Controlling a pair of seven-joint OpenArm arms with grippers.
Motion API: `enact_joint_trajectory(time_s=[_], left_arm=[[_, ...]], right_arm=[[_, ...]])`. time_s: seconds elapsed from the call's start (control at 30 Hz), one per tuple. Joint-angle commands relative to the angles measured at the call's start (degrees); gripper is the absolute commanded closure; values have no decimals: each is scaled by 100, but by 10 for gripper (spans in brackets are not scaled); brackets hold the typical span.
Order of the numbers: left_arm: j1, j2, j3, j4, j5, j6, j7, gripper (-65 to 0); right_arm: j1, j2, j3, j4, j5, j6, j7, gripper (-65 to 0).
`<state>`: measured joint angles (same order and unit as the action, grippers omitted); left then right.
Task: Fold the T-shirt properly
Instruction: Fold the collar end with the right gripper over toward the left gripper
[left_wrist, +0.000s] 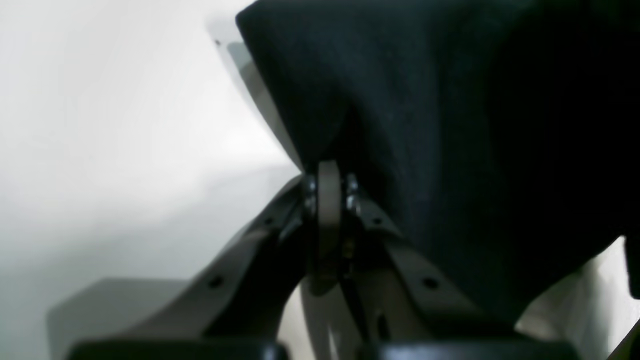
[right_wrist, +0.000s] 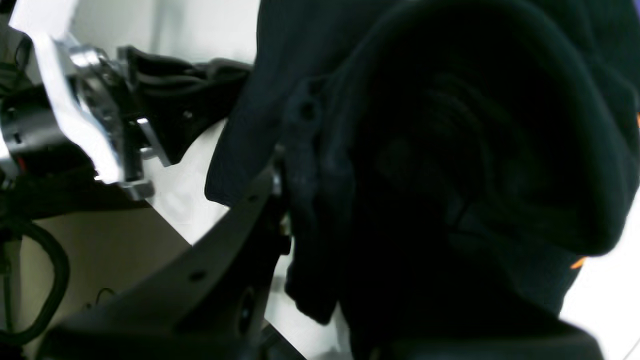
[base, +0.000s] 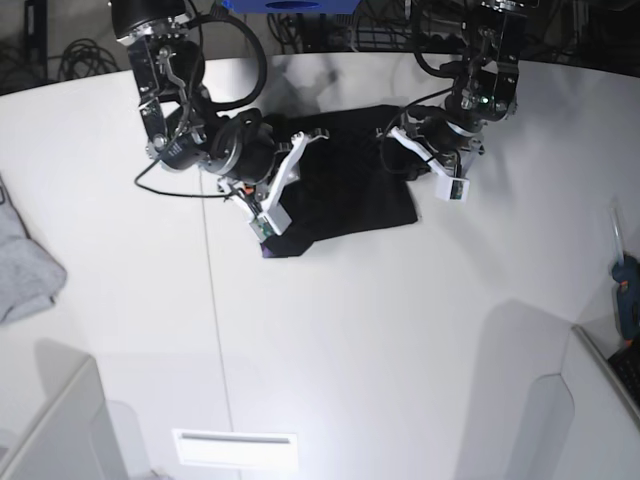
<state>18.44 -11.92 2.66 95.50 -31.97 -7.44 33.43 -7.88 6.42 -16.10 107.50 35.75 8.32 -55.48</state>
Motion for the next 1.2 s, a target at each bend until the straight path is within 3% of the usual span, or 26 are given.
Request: enact_joint_trajectory(time_s=[0.0, 0.43, 0.53, 0.77, 0.87, 0.93, 1.17], left_arm=[[24, -34, -15, 80, -17, -7, 37, 0], [183, -78, -24, 327, -25, -7, 46, 0], [341, -254, -77, 661, -43, -7, 389, 0], [895, -263, -1553, 1364, -52, -34, 1373, 0], [1123, -289, -2107, 1443, -52, -43, 1453, 0], [1255, -289, -2441, 1434, -61, -43, 1453, 0], [1607, -254, -3083, 1408, -61, -43, 1453, 0]], right_arm=[[71, -22, 14, 67, 122, 25, 137, 0], [423, -162, -619, -654, 122, 17, 146, 0], [441, -154, -663, -733, 122, 17, 287, 0], [397, -127, -672, -733, 122, 17, 322, 0], [397, -136, -672, -733, 122, 17, 199, -197], [397, -162, -672, -733, 122, 17, 225, -291], [406, -189, -672, -689, 122, 17, 225, -311]])
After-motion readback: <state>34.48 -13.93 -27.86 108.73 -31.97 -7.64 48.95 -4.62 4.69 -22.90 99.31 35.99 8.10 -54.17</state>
